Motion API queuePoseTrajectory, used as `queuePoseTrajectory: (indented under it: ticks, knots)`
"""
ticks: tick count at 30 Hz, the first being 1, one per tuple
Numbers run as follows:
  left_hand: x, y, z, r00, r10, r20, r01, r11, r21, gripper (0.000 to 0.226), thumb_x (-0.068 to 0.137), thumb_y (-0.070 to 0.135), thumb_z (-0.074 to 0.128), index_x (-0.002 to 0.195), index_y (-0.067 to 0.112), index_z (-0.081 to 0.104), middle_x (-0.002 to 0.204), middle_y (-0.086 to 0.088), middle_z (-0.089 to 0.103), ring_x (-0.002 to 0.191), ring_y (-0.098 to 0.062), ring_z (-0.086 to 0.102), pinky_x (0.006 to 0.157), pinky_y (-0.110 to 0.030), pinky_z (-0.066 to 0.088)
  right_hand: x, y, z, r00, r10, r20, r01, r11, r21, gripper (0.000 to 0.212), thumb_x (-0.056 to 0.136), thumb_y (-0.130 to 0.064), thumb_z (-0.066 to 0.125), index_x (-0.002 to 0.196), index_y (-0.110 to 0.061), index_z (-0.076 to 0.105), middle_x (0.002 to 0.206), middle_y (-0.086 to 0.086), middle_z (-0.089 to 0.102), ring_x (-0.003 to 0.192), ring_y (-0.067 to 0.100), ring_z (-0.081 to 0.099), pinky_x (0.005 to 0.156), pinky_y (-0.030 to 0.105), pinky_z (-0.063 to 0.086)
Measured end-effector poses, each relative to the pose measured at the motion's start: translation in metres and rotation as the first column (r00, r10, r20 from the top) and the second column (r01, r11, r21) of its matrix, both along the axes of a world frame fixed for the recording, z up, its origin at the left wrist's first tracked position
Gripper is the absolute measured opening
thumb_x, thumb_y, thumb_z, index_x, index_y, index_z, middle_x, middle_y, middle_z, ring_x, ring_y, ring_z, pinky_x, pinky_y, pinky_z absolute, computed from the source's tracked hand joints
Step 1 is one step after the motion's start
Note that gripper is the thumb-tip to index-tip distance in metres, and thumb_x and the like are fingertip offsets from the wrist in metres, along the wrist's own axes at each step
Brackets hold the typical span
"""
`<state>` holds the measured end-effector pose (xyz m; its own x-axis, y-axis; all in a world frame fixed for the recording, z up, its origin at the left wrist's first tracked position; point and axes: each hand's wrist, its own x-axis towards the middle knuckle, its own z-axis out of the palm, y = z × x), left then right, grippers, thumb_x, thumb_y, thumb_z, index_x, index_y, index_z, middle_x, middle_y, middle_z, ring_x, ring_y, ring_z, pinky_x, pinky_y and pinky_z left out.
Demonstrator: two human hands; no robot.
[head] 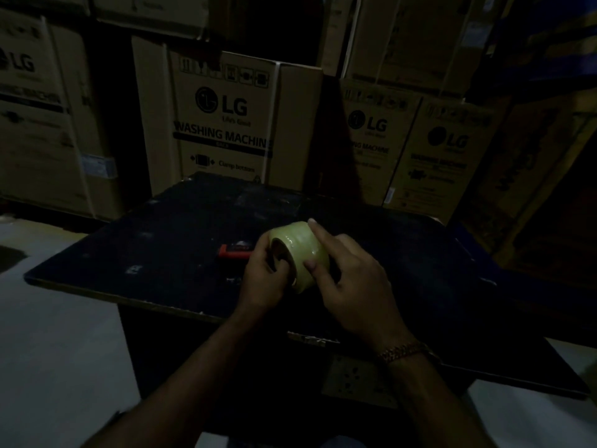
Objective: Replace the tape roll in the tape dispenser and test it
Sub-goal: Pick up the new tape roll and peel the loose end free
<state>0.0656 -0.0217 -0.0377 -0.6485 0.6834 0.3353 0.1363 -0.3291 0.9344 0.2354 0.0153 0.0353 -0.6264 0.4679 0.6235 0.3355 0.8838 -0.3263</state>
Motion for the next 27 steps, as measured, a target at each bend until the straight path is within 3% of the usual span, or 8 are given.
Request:
queuePoseTrajectory:
  ticks: [3,9,12,17,20,27]
  knots:
    - [-0.003,-0.001,-0.002,1.000,-0.018,0.003,0.018,1.000,-0.013,0.045,0.101,-0.003,0.056,0.140,0.018,0.057,0.115,-0.003,0.073,0.101,-0.015,0.074,0.076,-0.026,0.060,-0.003,0.004,0.004,1.000,-0.001,0.015,0.001,1.000,0.027,0.051,0.101,-0.048,0.055,0.150,-0.033,0.052,0.102,-0.013,0.058,0.083,0.004,0.057,0.071,0.035,0.056]
    - [-0.005,-0.003,-0.001,0.999,-0.050,0.010,0.050,0.998,-0.025,0.043,0.099,-0.009,0.053,0.131,0.018,0.062,0.109,0.000,0.075,0.094,-0.007,0.074,0.073,-0.022,0.058,-0.007,0.008,0.001,0.988,0.062,-0.145,-0.058,0.998,0.029,0.030,0.095,-0.026,0.072,0.124,-0.019,0.076,0.126,-0.007,0.068,0.113,0.004,0.064,0.087,0.030,0.059]
    - [-0.004,-0.004,-0.001,0.998,-0.058,-0.011,0.058,0.998,-0.017,0.039,0.102,-0.005,0.056,0.134,0.018,0.061,0.113,0.003,0.074,0.098,-0.003,0.074,0.075,-0.020,0.058,-0.008,0.006,0.003,0.981,0.051,-0.189,-0.049,0.999,0.017,0.018,0.093,-0.017,0.073,0.109,-0.015,0.081,0.118,-0.007,0.071,0.109,0.002,0.064,0.087,0.024,0.057]
    - [-0.003,-0.004,-0.002,0.998,-0.071,0.000,0.071,0.997,-0.014,0.039,0.102,-0.001,0.059,0.134,0.020,0.063,0.117,0.002,0.074,0.103,-0.006,0.074,0.079,-0.025,0.061,-0.010,-0.001,0.012,0.985,-0.013,-0.171,0.011,1.000,-0.009,0.010,0.092,-0.022,0.074,0.099,-0.018,0.079,0.107,-0.009,0.066,0.098,0.003,0.063,0.081,0.027,0.056]
    - [-0.004,-0.003,-0.004,0.998,-0.059,0.011,0.059,0.998,-0.023,0.041,0.100,0.000,0.059,0.129,0.029,0.066,0.116,0.003,0.075,0.106,-0.014,0.074,0.084,-0.038,0.064,-0.013,-0.005,0.015,0.988,-0.075,-0.134,0.072,0.997,-0.025,0.008,0.092,-0.026,0.070,0.096,-0.021,0.076,0.106,-0.010,0.061,0.094,0.006,0.060,0.080,0.035,0.057]
    - [-0.002,-0.004,-0.004,0.998,-0.059,0.019,0.060,0.998,-0.025,0.032,0.105,0.007,0.060,0.131,0.024,0.065,0.115,0.000,0.076,0.106,-0.020,0.075,0.089,-0.049,0.064,-0.019,-0.013,0.019,0.990,-0.133,0.054,0.134,0.991,-0.016,0.011,0.102,-0.028,0.054,0.102,-0.021,0.061,0.117,-0.005,0.047,0.093,0.015,0.060,0.081,0.041,0.056]
